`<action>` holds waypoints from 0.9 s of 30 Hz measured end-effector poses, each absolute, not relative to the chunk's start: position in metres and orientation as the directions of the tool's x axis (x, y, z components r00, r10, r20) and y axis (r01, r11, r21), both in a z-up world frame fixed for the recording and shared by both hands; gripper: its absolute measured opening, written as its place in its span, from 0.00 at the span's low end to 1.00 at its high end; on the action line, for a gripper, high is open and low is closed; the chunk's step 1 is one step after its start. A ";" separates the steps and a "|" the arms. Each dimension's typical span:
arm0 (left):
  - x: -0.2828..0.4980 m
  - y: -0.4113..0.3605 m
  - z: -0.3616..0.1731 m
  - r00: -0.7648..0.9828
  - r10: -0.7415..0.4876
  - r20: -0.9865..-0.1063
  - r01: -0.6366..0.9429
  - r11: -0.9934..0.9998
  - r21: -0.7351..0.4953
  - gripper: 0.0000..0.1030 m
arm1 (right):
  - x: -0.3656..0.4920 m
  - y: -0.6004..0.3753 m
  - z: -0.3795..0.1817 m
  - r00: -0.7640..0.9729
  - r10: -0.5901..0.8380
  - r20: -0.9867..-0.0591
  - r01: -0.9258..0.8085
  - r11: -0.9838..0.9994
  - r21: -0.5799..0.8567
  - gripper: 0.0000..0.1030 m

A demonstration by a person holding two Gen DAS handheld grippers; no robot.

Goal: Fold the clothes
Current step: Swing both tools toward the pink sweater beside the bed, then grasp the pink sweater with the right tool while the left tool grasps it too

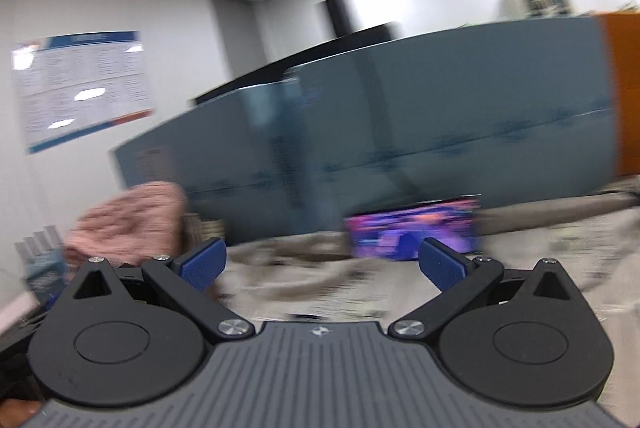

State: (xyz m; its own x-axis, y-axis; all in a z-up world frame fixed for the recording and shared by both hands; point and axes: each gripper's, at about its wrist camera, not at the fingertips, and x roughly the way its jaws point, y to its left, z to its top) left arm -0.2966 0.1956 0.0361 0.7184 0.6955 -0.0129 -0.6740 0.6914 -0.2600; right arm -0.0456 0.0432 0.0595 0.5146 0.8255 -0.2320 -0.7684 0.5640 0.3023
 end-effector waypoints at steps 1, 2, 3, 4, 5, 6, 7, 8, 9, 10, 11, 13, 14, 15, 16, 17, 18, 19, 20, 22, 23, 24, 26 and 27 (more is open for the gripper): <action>-0.305 0.207 0.037 0.682 0.731 -0.008 -0.702 0.652 -0.285 1.00 | -0.044 0.056 0.061 0.480 0.846 -0.231 -0.784 0.532 0.321 1.00; -0.313 0.218 0.038 0.643 0.766 -0.007 -0.730 0.609 -0.309 1.00 | -0.043 0.068 0.062 0.444 0.866 -0.230 -0.797 0.499 0.340 1.00; -0.322 0.229 0.039 0.604 0.797 -0.004 -0.750 0.568 -0.339 1.00 | -0.043 0.083 0.064 0.417 0.879 -0.232 -0.803 0.476 0.360 1.00; -0.328 0.243 0.039 0.568 0.823 -0.004 -0.768 0.528 -0.361 1.00 | -0.043 0.096 0.064 0.391 0.891 -0.230 -0.807 0.452 0.379 1.00; -0.334 0.256 0.039 0.531 0.848 -0.007 -0.785 0.488 -0.380 1.00 | -0.042 0.110 0.064 0.365 0.903 -0.225 -0.812 0.427 0.398 1.00; -0.340 0.270 0.040 0.492 0.870 -0.011 -0.800 0.448 -0.399 0.99 | -0.041 0.124 0.063 0.341 0.914 -0.220 -0.813 0.404 0.419 1.00; -0.346 0.283 0.039 0.470 0.883 -0.013 -0.805 0.422 -0.417 0.99 | -0.040 0.136 0.063 0.317 0.924 -0.214 -0.811 0.381 0.444 1.00; -0.351 0.297 0.039 0.452 0.892 -0.015 -0.806 0.401 -0.436 0.99 | -0.039 0.147 0.062 0.293 0.933 -0.207 -0.808 0.358 0.469 1.00; -0.356 0.310 0.039 0.435 0.900 -0.017 -0.806 0.381 -0.454 0.99 | -0.037 0.159 0.062 0.268 0.942 -0.204 -0.805 0.335 0.489 1.00; -0.362 0.323 0.036 0.431 0.902 -0.015 -0.787 0.367 -0.496 0.98 | -0.035 0.172 0.061 0.242 0.949 -0.200 -0.801 0.312 0.511 1.00; -0.367 0.335 0.033 0.432 0.902 -0.012 -0.758 0.356 -0.546 0.98 | -0.033 0.184 0.059 0.217 0.956 -0.196 -0.794 0.290 0.534 1.00; -0.372 0.355 0.025 0.499 0.867 -0.010 -0.675 0.381 -0.632 0.98 | -0.031 0.210 0.056 0.160 0.969 -0.186 -0.785 0.239 0.571 1.00; -0.373 0.364 0.020 0.536 0.844 -0.006 -0.628 0.393 -0.671 0.98 | -0.031 0.222 0.054 0.136 0.975 -0.176 -0.781 0.215 0.587 1.00; -0.372 0.369 0.015 0.546 0.838 -0.011 -0.616 0.392 -0.683 0.98 | -0.030 0.234 0.052 0.116 0.979 -0.169 -0.775 0.196 0.601 1.00; -0.369 0.372 0.010 0.546 0.837 -0.020 -0.617 0.386 -0.685 0.98 | -0.029 0.245 0.048 0.105 0.980 -0.171 -0.767 0.189 0.613 0.99; -0.367 0.372 0.006 0.528 0.848 -0.040 -0.641 0.368 -0.673 0.98 | -0.028 0.254 0.045 0.096 0.980 -0.175 -0.758 0.186 0.625 0.98; -0.365 0.374 0.002 0.514 0.856 -0.061 -0.663 0.351 -0.661 0.98 | -0.028 0.264 0.041 0.093 0.978 -0.187 -0.759 0.192 0.622 0.96; -0.365 0.377 0.000 0.519 0.852 -0.074 -0.664 0.347 -0.662 0.98 | -0.029 0.274 0.038 0.093 0.975 -0.202 -0.762 0.200 0.615 0.95; -0.365 0.379 -0.002 0.529 0.844 -0.084 -0.659 0.347 -0.667 0.98 | -0.030 0.284 0.035 0.092 0.972 -0.216 -0.766 0.208 0.608 0.92; -0.360 0.381 -0.003 0.547 0.834 -0.079 -0.660 0.371 -0.654 0.97 | -0.033 0.303 0.028 0.090 0.964 -0.249 -0.772 0.225 0.594 0.85; -0.357 0.380 -0.003 0.548 0.833 -0.082 -0.669 0.378 -0.640 0.97 | -0.035 0.313 0.024 0.086 0.960 -0.268 -0.777 0.233 0.586 0.77; -0.355 0.379 -0.003 0.546 0.833 -0.087 -0.682 0.382 -0.624 0.92 | -0.037 0.321 0.021 0.087 0.955 -0.284 -0.777 0.243 0.581 0.64; -0.351 0.377 -0.004 0.552 0.829 -0.094 -0.692 0.391 -0.607 0.84 | -0.042 0.330 0.017 0.097 0.948 -0.304 -0.769 0.265 0.581 0.47; -0.352 0.378 -0.005 0.562 0.822 -0.094 -0.683 0.397 -0.613 0.81 | -0.046 0.332 0.015 0.104 0.947 -0.303 -0.770 0.269 0.578 0.43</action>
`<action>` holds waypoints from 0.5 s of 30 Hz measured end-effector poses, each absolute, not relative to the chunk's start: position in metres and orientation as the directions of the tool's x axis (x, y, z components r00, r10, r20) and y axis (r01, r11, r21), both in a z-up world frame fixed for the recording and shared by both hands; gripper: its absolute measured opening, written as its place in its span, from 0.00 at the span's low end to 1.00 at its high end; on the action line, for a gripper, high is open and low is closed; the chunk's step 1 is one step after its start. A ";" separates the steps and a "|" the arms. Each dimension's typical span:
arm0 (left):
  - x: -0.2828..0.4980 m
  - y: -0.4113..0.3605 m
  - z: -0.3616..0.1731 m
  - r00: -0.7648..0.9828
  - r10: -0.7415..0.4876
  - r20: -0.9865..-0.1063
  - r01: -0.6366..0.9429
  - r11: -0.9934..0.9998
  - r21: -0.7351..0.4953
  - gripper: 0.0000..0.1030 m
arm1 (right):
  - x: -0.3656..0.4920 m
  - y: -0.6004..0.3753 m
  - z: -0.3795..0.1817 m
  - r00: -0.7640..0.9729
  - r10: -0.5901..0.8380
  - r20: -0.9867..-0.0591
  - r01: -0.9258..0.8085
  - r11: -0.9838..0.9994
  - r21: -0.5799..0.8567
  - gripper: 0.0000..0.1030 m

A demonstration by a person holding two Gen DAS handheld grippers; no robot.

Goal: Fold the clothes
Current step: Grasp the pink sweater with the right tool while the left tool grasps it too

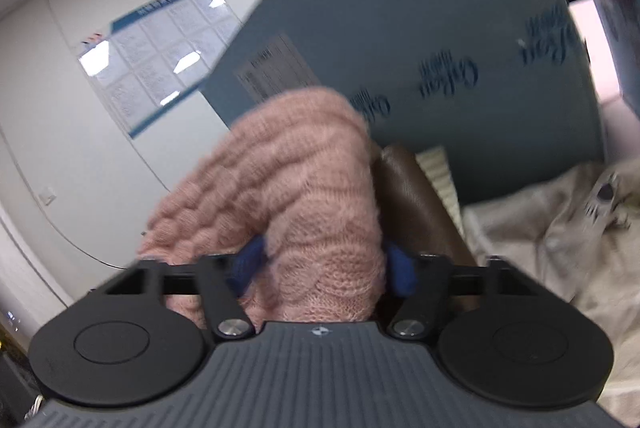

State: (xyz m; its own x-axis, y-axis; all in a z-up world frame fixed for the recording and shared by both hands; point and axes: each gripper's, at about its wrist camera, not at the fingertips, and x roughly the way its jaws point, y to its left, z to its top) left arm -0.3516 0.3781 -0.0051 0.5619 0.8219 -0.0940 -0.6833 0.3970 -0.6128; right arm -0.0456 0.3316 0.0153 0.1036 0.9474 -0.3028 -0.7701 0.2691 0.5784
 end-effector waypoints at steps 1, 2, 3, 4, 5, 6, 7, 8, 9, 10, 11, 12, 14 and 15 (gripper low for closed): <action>-0.352 0.379 -0.006 0.572 0.815 -0.094 -0.675 0.403 -0.618 0.78 | -0.049 0.333 0.014 0.110 0.947 -0.302 -0.771 0.273 0.576 0.40; -0.353 0.378 -0.006 0.569 0.817 -0.089 -0.676 0.404 -0.616 0.76 | -0.055 0.334 0.015 0.117 0.948 -0.295 -0.784 0.271 0.559 0.35; -0.354 0.378 -0.006 0.563 0.822 -0.085 -0.681 0.404 -0.611 0.69 | -0.060 0.332 0.019 0.111 0.952 -0.286 -0.798 0.257 0.546 0.32; -0.354 0.377 -0.006 0.558 0.826 -0.082 -0.685 0.403 -0.607 0.59 | -0.066 0.330 0.022 0.101 0.955 -0.278 -0.810 0.241 0.534 0.31; -0.355 0.378 -0.007 0.559 0.825 -0.078 -0.684 0.406 -0.606 0.54 | -0.070 0.327 0.026 0.081 0.961 -0.265 -0.814 0.217 0.539 0.29; -0.357 0.377 -0.007 0.561 0.825 -0.071 -0.681 0.412 -0.605 0.48 | -0.074 0.323 0.031 0.059 0.968 -0.243 -0.817 0.187 0.546 0.28; -0.359 0.377 -0.007 0.563 0.824 -0.061 -0.678 0.418 -0.605 0.43 | -0.077 0.318 0.037 0.037 0.975 -0.219 -0.820 0.155 0.550 0.28; -0.362 0.375 -0.006 0.564 0.825 -0.045 -0.673 0.427 -0.603 0.41 | -0.081 0.313 0.042 0.016 0.981 -0.196 -0.823 0.124 0.554 0.27; -0.365 0.370 -0.004 0.564 0.826 -0.020 -0.669 0.442 -0.598 0.39 | -0.087 0.309 0.048 -0.004 0.985 -0.173 -0.832 0.093 0.547 0.27; -0.367 0.365 -0.002 0.564 0.826 0.006 -0.663 0.457 -0.592 0.39 | -0.093 0.304 0.054 -0.022 0.988 -0.150 -0.842 0.063 0.536 0.27; -0.370 0.357 0.002 0.567 0.823 0.036 -0.658 0.479 -0.581 0.38 | -0.099 0.297 0.059 -0.036 0.991 -0.131 -0.848 0.039 0.529 0.27; -0.372 0.348 0.007 0.572 0.817 0.066 -0.653 0.503 -0.567 0.38 | -0.105 0.289 0.064 -0.048 0.993 -0.111 -0.853 0.018 0.522 0.27; -0.373 0.329 0.017 0.594 0.797 0.106 -0.636 0.546 -0.545 0.38 | -0.114 0.268 0.075 -0.062 0.996 -0.068 -0.861 -0.019 0.508 0.27; -0.373 0.318 0.021 0.610 0.783 0.121 -0.624 0.569 -0.536 0.38 | -0.116 0.256 0.081 -0.063 0.997 -0.048 -0.863 -0.030 0.504 0.27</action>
State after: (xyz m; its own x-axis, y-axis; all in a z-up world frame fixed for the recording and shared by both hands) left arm -0.3732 0.3185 0.0213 0.6102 0.7829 0.1209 -0.6235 0.5688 -0.5364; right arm -0.1163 0.2557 0.0806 -0.0634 0.9968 -0.0483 -0.8630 -0.0305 0.5043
